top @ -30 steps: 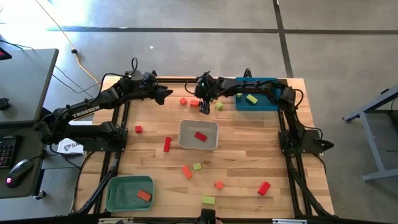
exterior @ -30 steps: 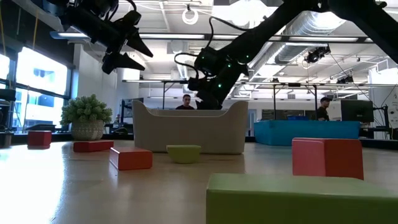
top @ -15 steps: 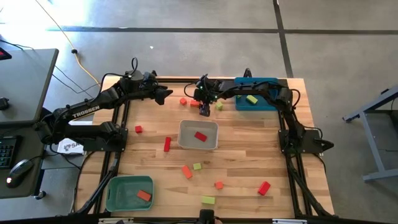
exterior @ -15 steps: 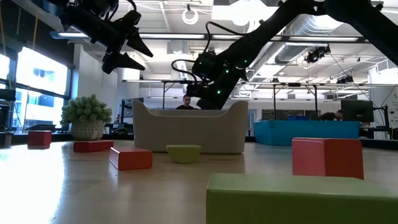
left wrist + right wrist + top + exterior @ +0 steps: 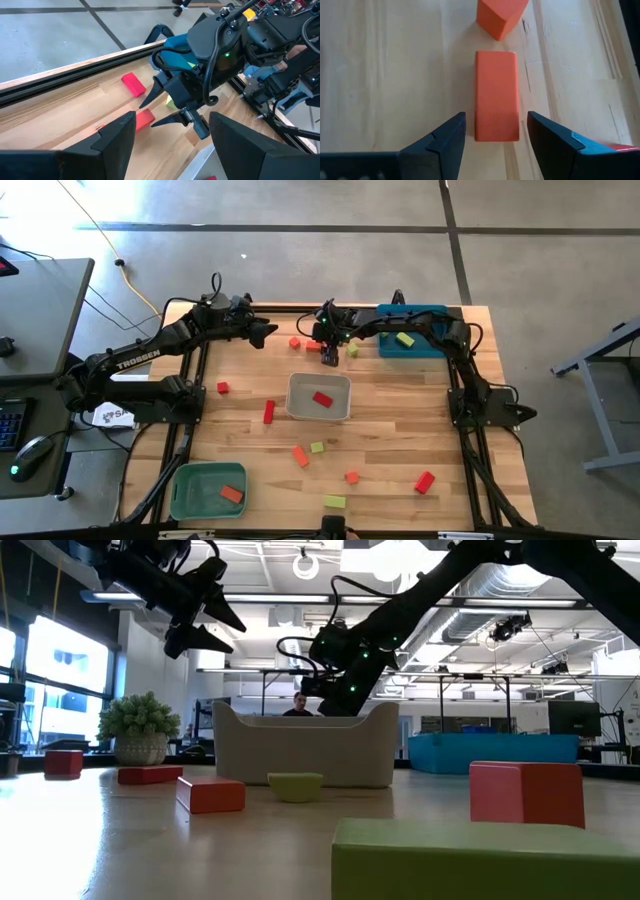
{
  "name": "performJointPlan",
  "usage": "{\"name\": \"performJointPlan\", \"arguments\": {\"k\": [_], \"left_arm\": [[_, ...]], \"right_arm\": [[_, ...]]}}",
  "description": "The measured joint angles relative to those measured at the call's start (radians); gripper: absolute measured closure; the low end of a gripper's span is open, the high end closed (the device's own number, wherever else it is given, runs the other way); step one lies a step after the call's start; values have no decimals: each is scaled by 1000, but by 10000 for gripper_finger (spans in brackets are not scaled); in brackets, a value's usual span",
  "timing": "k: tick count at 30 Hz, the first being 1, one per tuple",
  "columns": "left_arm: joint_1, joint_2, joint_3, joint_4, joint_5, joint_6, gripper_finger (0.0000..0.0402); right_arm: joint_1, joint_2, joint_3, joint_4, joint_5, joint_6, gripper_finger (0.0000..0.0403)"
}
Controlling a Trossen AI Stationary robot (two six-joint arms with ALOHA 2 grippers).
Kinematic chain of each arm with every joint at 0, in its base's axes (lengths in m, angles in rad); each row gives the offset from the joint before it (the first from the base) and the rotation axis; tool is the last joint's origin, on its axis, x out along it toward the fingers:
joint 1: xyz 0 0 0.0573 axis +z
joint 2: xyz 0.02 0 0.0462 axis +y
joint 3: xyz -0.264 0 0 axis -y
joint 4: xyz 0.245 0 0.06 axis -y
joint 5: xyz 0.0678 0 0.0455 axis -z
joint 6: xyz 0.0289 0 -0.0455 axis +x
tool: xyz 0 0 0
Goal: Sort & place blocks by color
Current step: Put the orange wooden block into the green bin
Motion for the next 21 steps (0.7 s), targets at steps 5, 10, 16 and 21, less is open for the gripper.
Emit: {"name": "performJointPlan", "arguments": {"k": [5, 10, 16, 21], "left_arm": [[0, 0, 0, 0, 0, 0, 161], [0, 0, 0, 0, 0, -1, 161], [0, 0, 0, 0, 0, -3, 161], [0, 0, 0, 0, 0, -3, 161]], "right_arm": [[0, 0, 0, -1, 21, 16, 215], [-3, 0, 0, -22, 25, 53, 242], [-3, 0, 1, -36, 25, 53, 286], [-3, -2, 2, -49, 25, 81, 299]]}}
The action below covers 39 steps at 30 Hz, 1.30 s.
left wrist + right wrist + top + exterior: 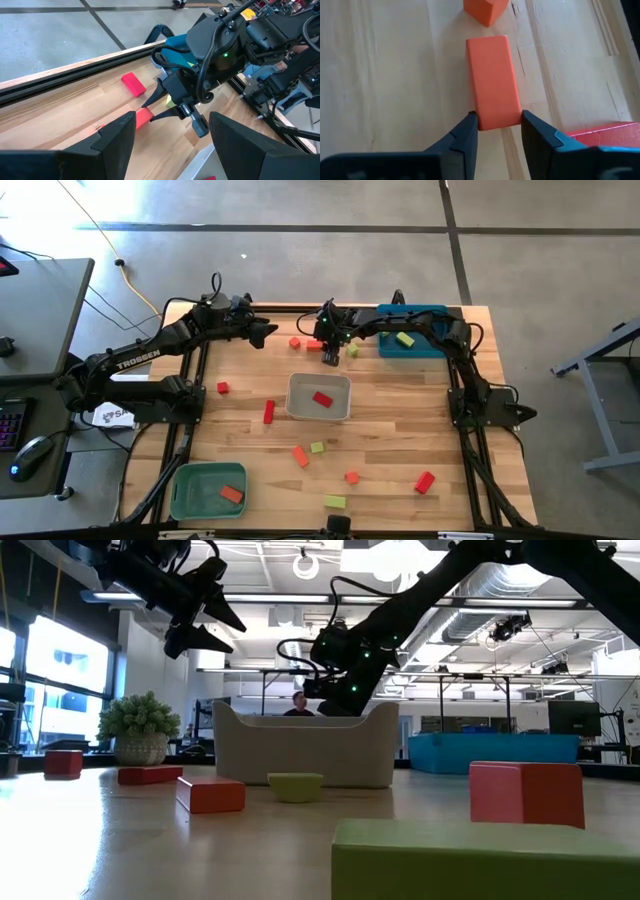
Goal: Sort & place blocks by color
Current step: Put the orange wooden block into the green bin
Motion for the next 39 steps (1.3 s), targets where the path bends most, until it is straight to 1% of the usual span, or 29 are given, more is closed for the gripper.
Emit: {"name": "performJointPlan", "arguments": {"k": [7, 12, 15, 21, 24, 28, 32, 34, 39], "left_arm": [[0, 0, 0, 0, 0, 0, 161], [0, 0, 0, 0, 0, 0, 161], [0, 0, 0, 0, 0, 0, 161], [0, 0, 0, 0, 0, -47, 161], [0, 0, 0, 0, 0, -115, 161], [0, 0, 0, 0, 2, -276, 161], [0, 0, 0, -1, 33, -417, 161], [0, 0, 0, -1, 46, -446, 161], [0, 0, 0, 0, 99, -472, 161]], "right_arm": [[0, -1, 0, -5, 15, 18, 303], [0, -11, 0, -29, 19, 19, 318], [0, -20, -1, -40, 22, 20, 320], [0, -24, 56, -97, 37, 18, 320], [0, -24, 102, -137, 37, 18, 320], [0, -24, 178, -224, 38, 17, 320], [6, -24, 275, -311, 43, 0, 320], [14, -24, 330, -363, 60, -12, 320], [39, -25, 474, -461, 64, -33, 320]]}}
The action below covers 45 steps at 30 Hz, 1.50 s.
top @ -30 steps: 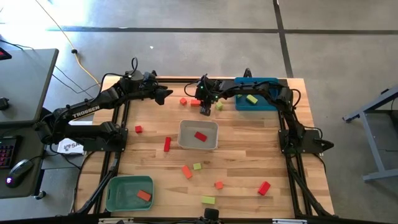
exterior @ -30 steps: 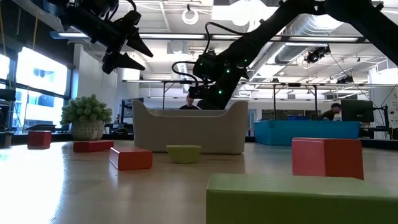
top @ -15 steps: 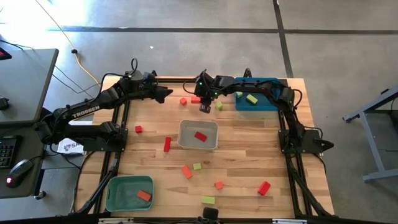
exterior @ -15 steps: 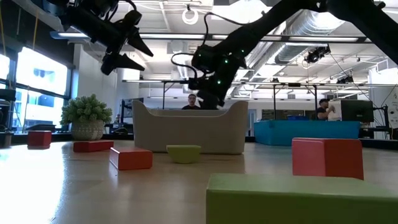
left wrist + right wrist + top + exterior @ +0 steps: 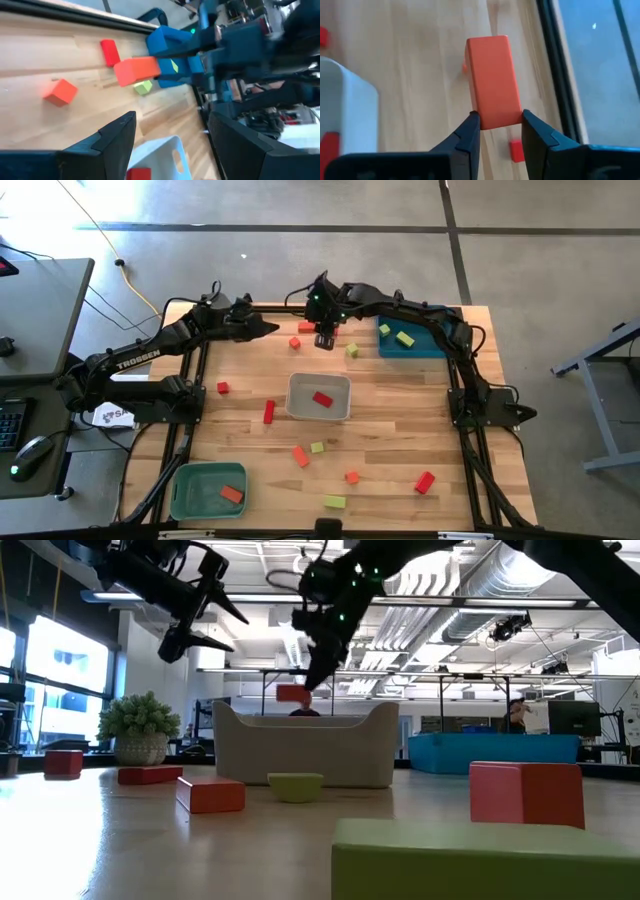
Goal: Sort & place blocks by color
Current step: Put the orange wooden block into the green bin
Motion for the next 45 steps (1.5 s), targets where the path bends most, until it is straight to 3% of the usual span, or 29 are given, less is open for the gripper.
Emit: {"name": "performJointPlan", "arguments": {"k": [7, 14, 35, 45], "left_arm": [[0, 0, 0, 0, 57, -15, 161], [0, 0, 0, 1, 97, -15, 161], [0, 0, 0, 39, 246, -15, 161], [1, 0, 0, 48, 323, 3, 179]], "right_arm": [[52, -1, 172, -94, 63, -3, 320], [121, -1, 262, -137, 89, -3, 320], [284, -1, 272, -69, 249, 10, 320], [291, -1, 272, -53, 276, 77, 320]]}}
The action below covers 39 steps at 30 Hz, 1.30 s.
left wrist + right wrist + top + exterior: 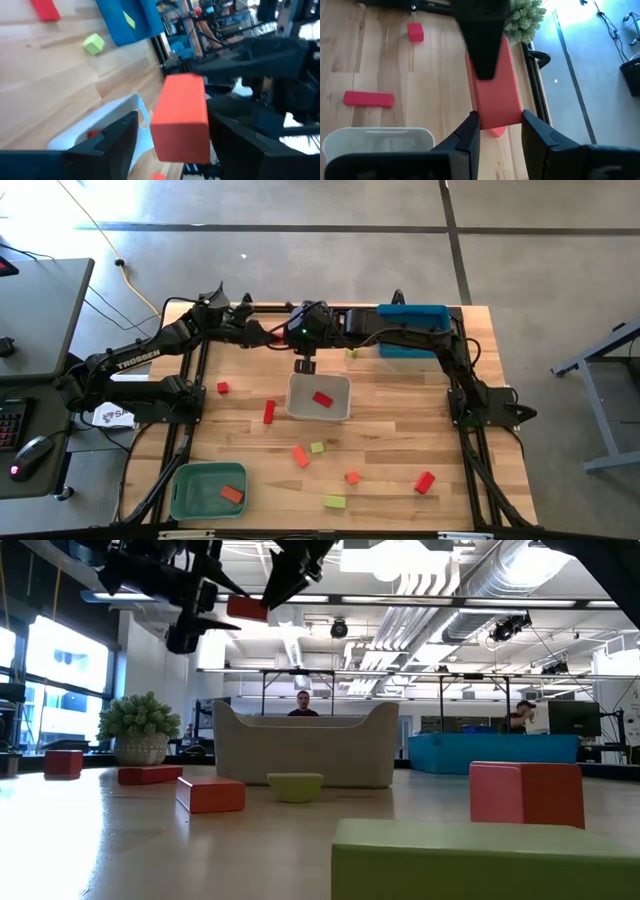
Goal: Sort & place blocks by color
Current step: Put the orange wooden block into the green bin
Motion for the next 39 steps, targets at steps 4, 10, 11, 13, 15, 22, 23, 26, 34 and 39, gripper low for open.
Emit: {"name": "performJointPlan", "arguments": {"k": [4, 10, 11, 13, 15, 22, 23, 26, 34, 39], "left_arm": [[-1, 0, 0, 7, 19, 29, 220], [-1, 0, 0, 12, 19, 73, 288], [-1, 0, 0, 12, 19, 88, 289], [-3, 0, 0, 11, 21, 106, 289], [-13, 0, 0, 8, 28, 121, 289], [-78, -30, -1, -41, 23, 172, 290], [-90, -38, -1, -56, 19, 183, 290], [-131, -71, -1, -119, 0, 214, 290], [-278, -186, -1, -290, -66, 240, 291], [-402, -255, -1, -410, -137, 220, 291]], "right_arm": [[0, 0, 0, 3, 1, 8, 320], [11, 0, 0, -9, 14, 24, 322], [15, 0, 0, -10, 16, 24, 320], [23, 0, 0, -15, 26, 31, 312], [32, 0, 0, -21, 37, 46, 301], [67, 0, 0, -61, 26, 151, 279], [74, 0, 0, -66, 25, 180, 278], [99, 0, 0, -83, 14, 253, 275], [164, 0, 0, -138, 26, 370, 273], [182, 0, 0, -175, 26, 456, 273]]}}
